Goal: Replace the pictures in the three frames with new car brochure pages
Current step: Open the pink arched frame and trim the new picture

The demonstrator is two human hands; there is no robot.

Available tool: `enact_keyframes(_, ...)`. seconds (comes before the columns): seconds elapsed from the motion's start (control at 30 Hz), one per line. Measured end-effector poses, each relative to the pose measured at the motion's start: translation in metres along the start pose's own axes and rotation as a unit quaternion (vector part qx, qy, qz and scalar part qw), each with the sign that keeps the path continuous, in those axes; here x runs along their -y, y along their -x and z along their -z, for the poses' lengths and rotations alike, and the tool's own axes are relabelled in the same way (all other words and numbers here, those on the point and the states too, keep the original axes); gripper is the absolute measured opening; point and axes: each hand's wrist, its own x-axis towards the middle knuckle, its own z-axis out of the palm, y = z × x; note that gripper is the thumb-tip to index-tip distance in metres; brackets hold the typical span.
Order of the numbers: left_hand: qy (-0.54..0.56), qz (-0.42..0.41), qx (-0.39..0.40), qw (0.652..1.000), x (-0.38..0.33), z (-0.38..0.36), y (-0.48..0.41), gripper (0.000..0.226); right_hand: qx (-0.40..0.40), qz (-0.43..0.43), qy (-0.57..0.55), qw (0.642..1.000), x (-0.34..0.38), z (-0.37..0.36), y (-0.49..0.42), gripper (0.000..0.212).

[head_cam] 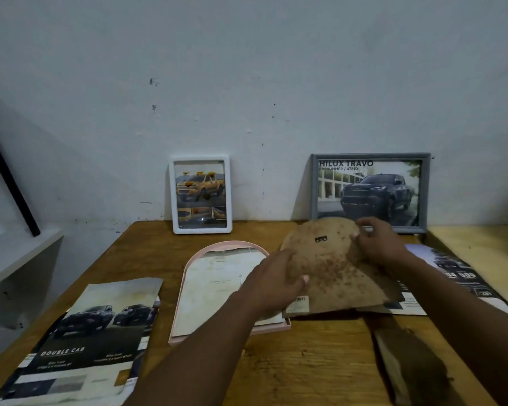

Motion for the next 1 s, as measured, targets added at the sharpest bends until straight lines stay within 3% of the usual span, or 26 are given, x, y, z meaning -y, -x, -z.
enact_keyframes(0.37,-0.032,-0.001,0.024,0.999,0.004,0.003,0.009,0.063,0.050,-0.046,0.075,0.995,-0.028,-0.012,-0.001,0.042)
enact_keyframes(0.77,-0.002,-0.012,0.004,1.000,0.019,0.016,0.022,0.055,0.043,0.028,0.181,0.982,-0.025,-0.038,0.008,0.035)
enact_keyframes(0.9,0.077,0.017,-0.033,0.996,0.017,0.013,0.018,0.053,0.054,0.020,0.280,0.958,-0.017,-0.045,0.019,0.040)
enact_keyframes(1.0,0.120,0.033,-0.093,0.988,0.020,0.023,0.015,0.043,0.042,0.060,0.365,0.928,-0.001,-0.050,0.028,0.045)
